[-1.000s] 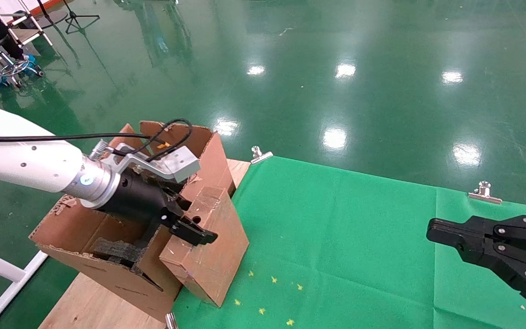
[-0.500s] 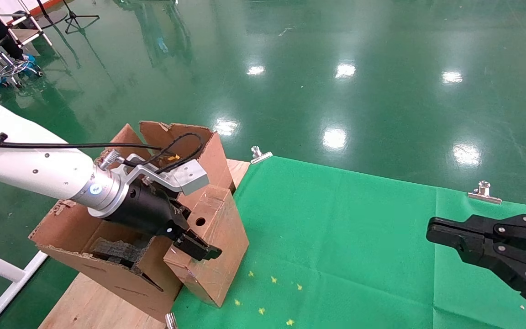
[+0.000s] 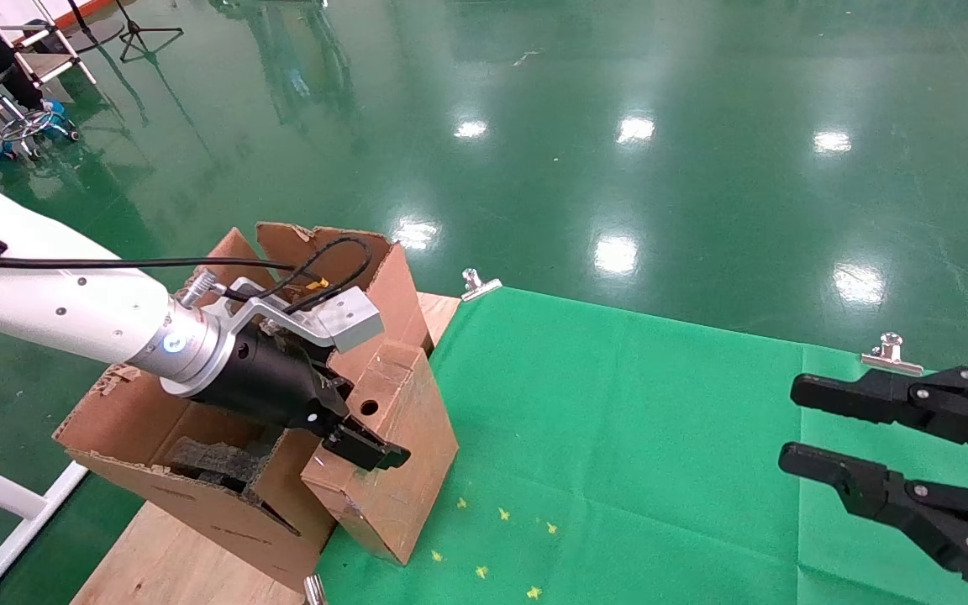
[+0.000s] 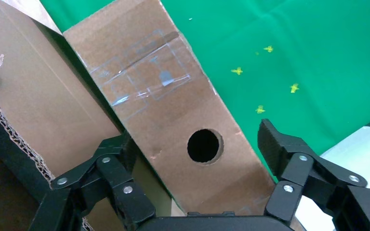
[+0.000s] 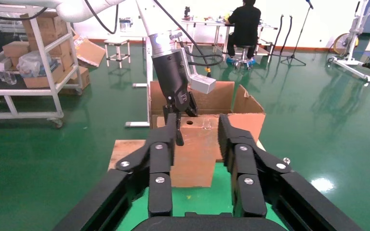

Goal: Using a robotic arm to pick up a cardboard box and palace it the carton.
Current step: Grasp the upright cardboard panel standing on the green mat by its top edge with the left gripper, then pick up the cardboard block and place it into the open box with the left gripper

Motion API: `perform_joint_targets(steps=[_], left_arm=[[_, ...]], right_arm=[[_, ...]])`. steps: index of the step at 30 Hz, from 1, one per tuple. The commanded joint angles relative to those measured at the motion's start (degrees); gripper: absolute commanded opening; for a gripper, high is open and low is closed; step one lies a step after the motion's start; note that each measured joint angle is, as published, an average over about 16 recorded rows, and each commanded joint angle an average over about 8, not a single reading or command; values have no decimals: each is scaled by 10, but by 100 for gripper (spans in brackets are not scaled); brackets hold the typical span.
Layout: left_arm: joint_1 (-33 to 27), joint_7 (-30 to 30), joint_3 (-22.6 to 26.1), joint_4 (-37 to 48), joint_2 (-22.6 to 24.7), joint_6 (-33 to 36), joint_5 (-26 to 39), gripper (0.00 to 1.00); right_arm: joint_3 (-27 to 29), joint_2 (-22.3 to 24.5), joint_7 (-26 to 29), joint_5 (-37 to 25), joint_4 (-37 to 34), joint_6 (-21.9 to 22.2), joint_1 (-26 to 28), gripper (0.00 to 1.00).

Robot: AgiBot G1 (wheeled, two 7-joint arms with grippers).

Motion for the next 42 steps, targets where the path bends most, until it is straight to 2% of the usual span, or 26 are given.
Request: perform_joint_targets(steps=[1,11,15,23,30,35,39,42], left_arm=[[0,0,-1,0,0,0,0,0],[-1,2,-2,6,1,-3,-1,0],[-4,21,-4,16,1,-3,-17,0],[-39,127,-48,56,-33,2,-119,0],[-125,236,-92,175,-73,15,-172,0],[-217,296,-103,292,-95,11,-148,0],[-279,346,-94,377,-104,-10,-90,0],[-300,384,-77,433,-102,-35,-36,0]], right_arm=[[0,0,0,0,0,0,0,100],[0,0,0,0,0,0,0,100],[0,0,0,0,0,0,0,100],[0,0,0,0,0,0,0,100],[0,0,0,0,0,0,0,100],[0,0,0,0,0,0,0,100],[0,0,0,0,0,0,0,100],[0,0,0,0,0,0,0,100]])
